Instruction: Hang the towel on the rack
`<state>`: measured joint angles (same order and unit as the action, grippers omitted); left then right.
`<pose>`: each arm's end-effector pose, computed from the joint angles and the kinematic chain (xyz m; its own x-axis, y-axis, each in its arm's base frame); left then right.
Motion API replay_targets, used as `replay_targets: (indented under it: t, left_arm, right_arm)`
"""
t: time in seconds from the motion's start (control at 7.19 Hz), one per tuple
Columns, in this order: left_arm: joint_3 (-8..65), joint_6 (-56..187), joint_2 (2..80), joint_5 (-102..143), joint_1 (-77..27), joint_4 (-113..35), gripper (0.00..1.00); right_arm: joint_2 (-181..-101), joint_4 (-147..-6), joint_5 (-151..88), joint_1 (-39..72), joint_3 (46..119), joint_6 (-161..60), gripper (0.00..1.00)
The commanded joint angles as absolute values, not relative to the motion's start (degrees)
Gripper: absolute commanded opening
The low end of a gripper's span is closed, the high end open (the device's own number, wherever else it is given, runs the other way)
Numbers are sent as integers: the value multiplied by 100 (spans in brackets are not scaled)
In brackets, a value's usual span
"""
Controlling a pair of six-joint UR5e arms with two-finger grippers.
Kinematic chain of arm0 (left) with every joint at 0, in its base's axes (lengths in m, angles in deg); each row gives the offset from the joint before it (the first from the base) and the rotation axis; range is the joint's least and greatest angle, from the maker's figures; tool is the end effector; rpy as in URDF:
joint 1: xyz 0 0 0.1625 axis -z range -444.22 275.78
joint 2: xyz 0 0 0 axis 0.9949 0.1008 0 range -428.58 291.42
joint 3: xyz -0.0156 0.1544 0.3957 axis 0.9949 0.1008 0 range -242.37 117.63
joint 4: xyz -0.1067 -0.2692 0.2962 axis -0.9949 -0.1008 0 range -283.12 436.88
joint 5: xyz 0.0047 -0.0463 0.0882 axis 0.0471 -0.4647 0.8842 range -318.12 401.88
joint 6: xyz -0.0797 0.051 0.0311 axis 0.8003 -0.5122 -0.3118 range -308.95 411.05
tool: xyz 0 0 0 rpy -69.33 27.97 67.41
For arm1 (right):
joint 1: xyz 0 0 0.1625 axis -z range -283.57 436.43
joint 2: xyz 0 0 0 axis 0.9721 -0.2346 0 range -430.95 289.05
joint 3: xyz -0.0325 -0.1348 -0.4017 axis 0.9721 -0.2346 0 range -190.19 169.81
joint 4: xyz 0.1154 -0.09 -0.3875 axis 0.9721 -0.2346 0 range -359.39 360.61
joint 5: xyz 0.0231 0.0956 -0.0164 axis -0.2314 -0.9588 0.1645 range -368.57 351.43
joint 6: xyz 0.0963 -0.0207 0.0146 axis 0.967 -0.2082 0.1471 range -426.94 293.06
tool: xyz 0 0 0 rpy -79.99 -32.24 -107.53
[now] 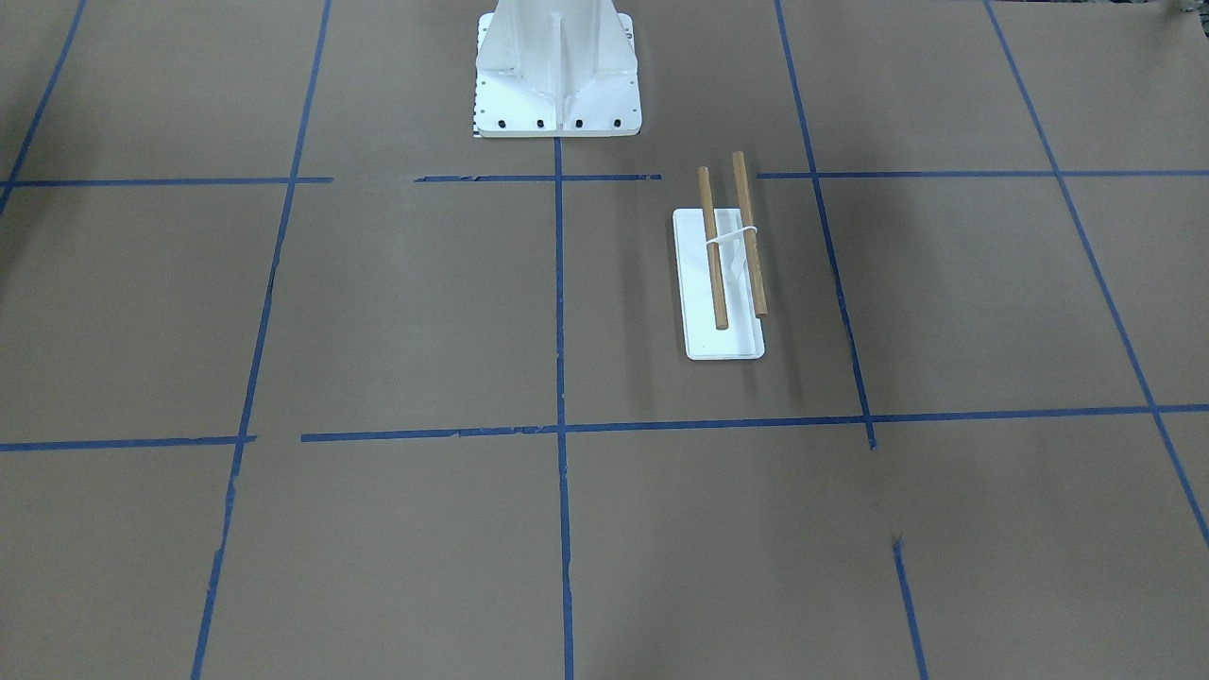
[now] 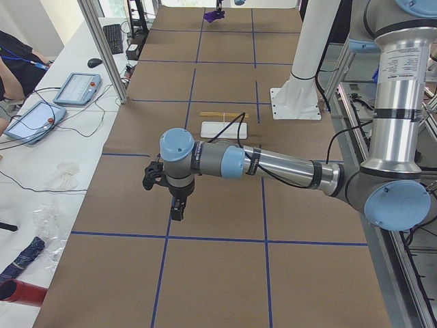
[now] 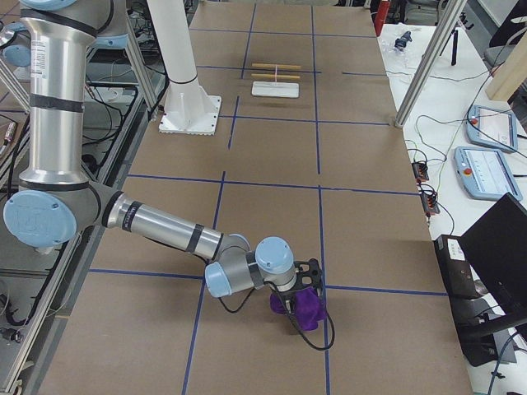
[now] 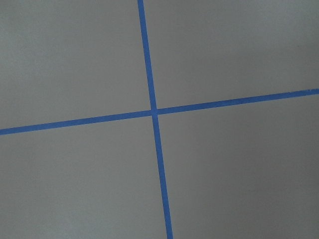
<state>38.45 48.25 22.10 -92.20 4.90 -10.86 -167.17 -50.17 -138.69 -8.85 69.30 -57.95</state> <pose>-0.0562 -0.5003 0.5639 0.7149 0.1710 -0.6780 -0.0502 0.9797 0.1941 0.0318 -0.4550 0.7300 0.7446 -0.1609 0.6478 -0.0407 0.9577 0.2848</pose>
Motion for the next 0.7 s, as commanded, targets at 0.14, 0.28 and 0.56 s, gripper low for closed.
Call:
replay_targets:
  t: [0.14, 0.28, 0.56]
  left_arm:
    - [3634, 4823, 2230, -9154, 490, -2676, 100]
    - [3563, 4832, 2247, -9154, 473, -3205, 100]
    - [3510, 5635, 2334, -9154, 194, -4032, 100]
  right_arm:
    - [-16124, -5028, -13610, -613, 7848, -5466, 0]
    - [-15817, -4984, -13628, -192, 8067, -4611, 0]
    - [-15281, -4975, -13549, 582, 8638, -2739, 0]
